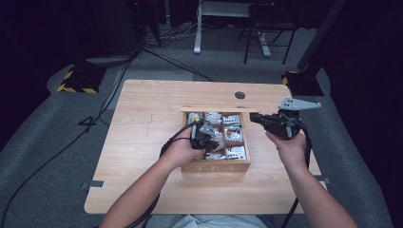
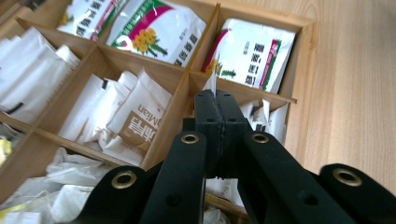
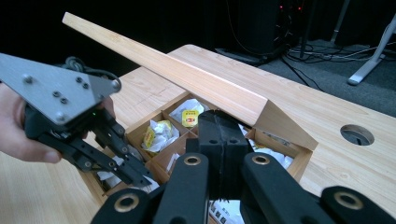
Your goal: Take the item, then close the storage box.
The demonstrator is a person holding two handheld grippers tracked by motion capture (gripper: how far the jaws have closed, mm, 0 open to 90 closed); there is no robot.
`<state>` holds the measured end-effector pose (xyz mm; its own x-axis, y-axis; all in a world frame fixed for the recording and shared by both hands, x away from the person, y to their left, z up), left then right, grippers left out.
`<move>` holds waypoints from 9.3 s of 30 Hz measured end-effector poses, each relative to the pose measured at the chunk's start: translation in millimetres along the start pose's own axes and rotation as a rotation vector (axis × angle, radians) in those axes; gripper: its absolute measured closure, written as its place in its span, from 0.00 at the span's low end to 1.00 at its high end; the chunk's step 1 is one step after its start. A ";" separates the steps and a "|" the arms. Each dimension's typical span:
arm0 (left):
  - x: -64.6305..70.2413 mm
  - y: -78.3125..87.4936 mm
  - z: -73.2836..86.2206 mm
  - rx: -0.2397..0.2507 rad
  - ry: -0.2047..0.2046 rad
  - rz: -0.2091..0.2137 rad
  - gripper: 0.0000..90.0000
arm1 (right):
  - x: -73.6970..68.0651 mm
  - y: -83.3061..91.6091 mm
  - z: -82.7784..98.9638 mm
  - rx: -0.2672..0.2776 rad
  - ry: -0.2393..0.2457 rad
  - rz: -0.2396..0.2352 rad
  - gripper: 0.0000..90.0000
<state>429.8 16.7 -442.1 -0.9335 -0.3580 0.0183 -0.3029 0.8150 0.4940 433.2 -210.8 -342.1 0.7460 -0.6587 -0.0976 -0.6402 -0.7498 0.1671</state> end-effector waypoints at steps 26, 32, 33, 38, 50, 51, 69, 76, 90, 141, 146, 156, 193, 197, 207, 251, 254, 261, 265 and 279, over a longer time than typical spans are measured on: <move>-1.0 47.1 -14.5 0.131 0.021 -0.034 1.00 | -0.2 -0.4 -1.0 -0.005 -0.003 0.005 1.00; -0.9 60.1 -13.3 0.150 0.030 -0.038 1.00 | -0.3 -0.3 -1.0 -0.008 -0.003 0.004 1.00; -1.0 61.9 -13.2 0.151 0.030 -0.039 1.00 | -0.3 -0.3 -1.1 -0.009 -0.002 0.004 1.00; -1.6 73.5 -12.1 0.171 0.041 -0.047 1.00 | -0.4 -0.4 -1.3 -0.010 -0.003 0.006 1.00; -4.4 94.2 -8.7 0.194 0.042 -0.065 1.00 | -0.5 -0.4 -1.5 -0.013 -0.004 0.007 1.00; -4.5 95.3 -8.1 0.196 0.043 -0.065 1.00 | -0.5 -0.4 -1.5 -0.014 -0.004 0.007 1.00; -12.4 123.5 8.8 0.199 0.067 -0.110 0.99 | -0.1 0.0 -0.4 -0.017 -0.005 0.007 1.00; -15.3 138.3 29.9 0.210 0.093 -0.149 0.99 | -0.2 0.3 0.2 -0.021 -0.002 0.006 1.00; -24.3 166.1 53.5 0.254 0.130 -0.202 0.99 | 0.5 -1.0 2.5 -0.028 -0.005 0.012 1.00; -68.0 173.5 137.9 0.024 0.209 -0.389 0.99 | 2.0 -1.5 5.9 -0.039 -0.014 0.008 1.00; -68.5 173.2 139.1 -0.014 0.195 -0.420 0.99 | 1.9 -1.3 6.3 -0.041 -0.014 0.008 1.00; -68.7 168.1 143.7 -0.016 0.211 -0.399 0.97 | 1.6 -1.3 7.1 -0.039 -0.019 0.009 1.00; -22.7 157.5 100.9 0.132 0.202 -0.251 0.64 | 2.1 -0.8 7.2 -0.047 -0.022 0.003 1.00; -13.7 156.2 98.5 0.151 0.188 -0.244 0.64 | 3.0 -0.3 6.9 -0.046 -0.020 0.003 1.00; 5.6 146.1 104.9 0.139 0.185 -0.196 0.56 | 4.5 2.2 8.3 -0.066 -0.015 0.008 1.00; 30.8 102.7 159.3 0.047 0.212 -0.120 0.45 | 0.0 16.2 24.1 -0.178 -0.045 -0.018 0.98; 31.3 102.5 159.3 0.047 0.211 -0.123 0.45 | -1.6 17.1 26.4 -0.194 -0.046 -0.019 0.97; 31.3 102.3 159.3 0.052 0.220 -0.125 0.45 | -3.5 19.7 33.0 -0.218 -0.053 -0.018 0.94; 30.6 102.7 159.5 0.055 0.232 -0.123 0.45 | -5.7 21.2 36.7 -0.226 -0.057 -0.023 0.93; 30.9 102.6 159.4 0.054 0.229 -0.127 0.45 | -13.7 24.0 47.5 -0.282 -0.039 -0.025 0.91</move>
<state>339.3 161.9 -529.4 -0.8219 -0.5472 0.1582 -0.4301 0.7783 0.4575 398.9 -222.7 -383.4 0.7501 -0.6460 -0.1418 -0.5410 -0.7226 0.4303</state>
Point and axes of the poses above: each handheld gripper's, and its own axes: y roughly backward along the jaws, z roughly out of its underside, x roughly to its right, the point moved 4 cm from there along -y, roughly forward along the jaws, and after that the axes turned 15 degrees about x, right-handed, at the moved point
